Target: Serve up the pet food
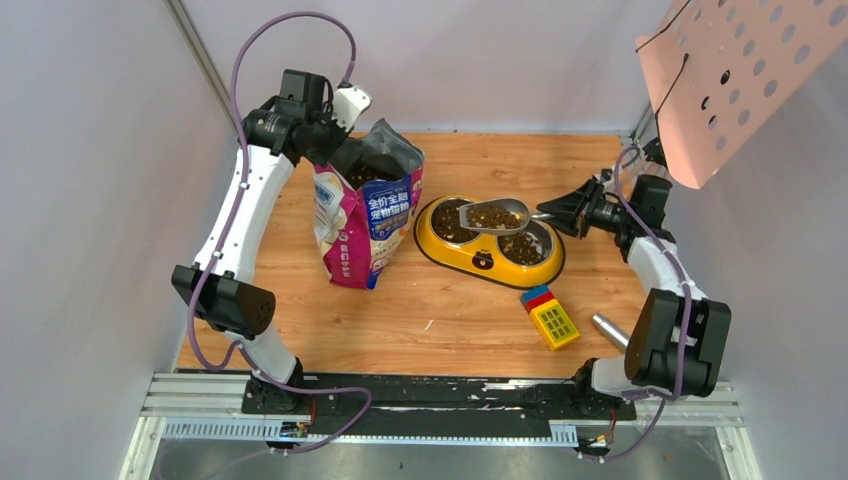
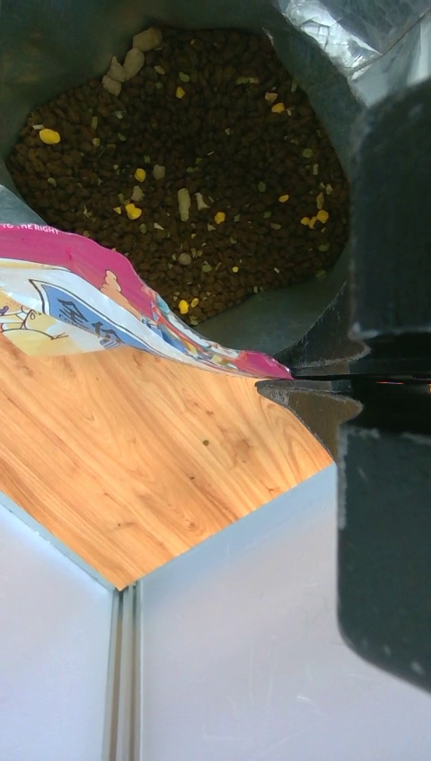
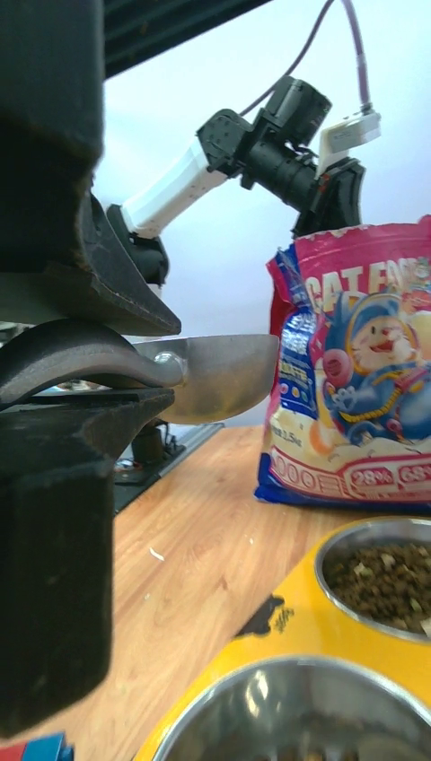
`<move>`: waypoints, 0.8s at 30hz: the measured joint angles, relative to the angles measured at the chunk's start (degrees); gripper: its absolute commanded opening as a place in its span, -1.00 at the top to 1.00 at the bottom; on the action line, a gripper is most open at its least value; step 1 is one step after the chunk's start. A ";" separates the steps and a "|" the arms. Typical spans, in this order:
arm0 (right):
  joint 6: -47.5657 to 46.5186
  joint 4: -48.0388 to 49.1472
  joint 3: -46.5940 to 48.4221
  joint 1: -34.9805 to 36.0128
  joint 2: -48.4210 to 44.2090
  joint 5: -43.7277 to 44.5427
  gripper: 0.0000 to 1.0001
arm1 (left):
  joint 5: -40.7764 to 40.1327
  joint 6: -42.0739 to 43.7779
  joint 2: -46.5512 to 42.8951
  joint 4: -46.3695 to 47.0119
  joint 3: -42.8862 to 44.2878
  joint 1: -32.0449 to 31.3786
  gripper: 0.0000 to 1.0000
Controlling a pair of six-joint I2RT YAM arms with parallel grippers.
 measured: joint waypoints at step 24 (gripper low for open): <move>-22.80 -19.32 -11.28 -16.37 -19.54 26.60 1.00 | 1.70 -0.15 1.73 -1.40 2.69 0.24 1.00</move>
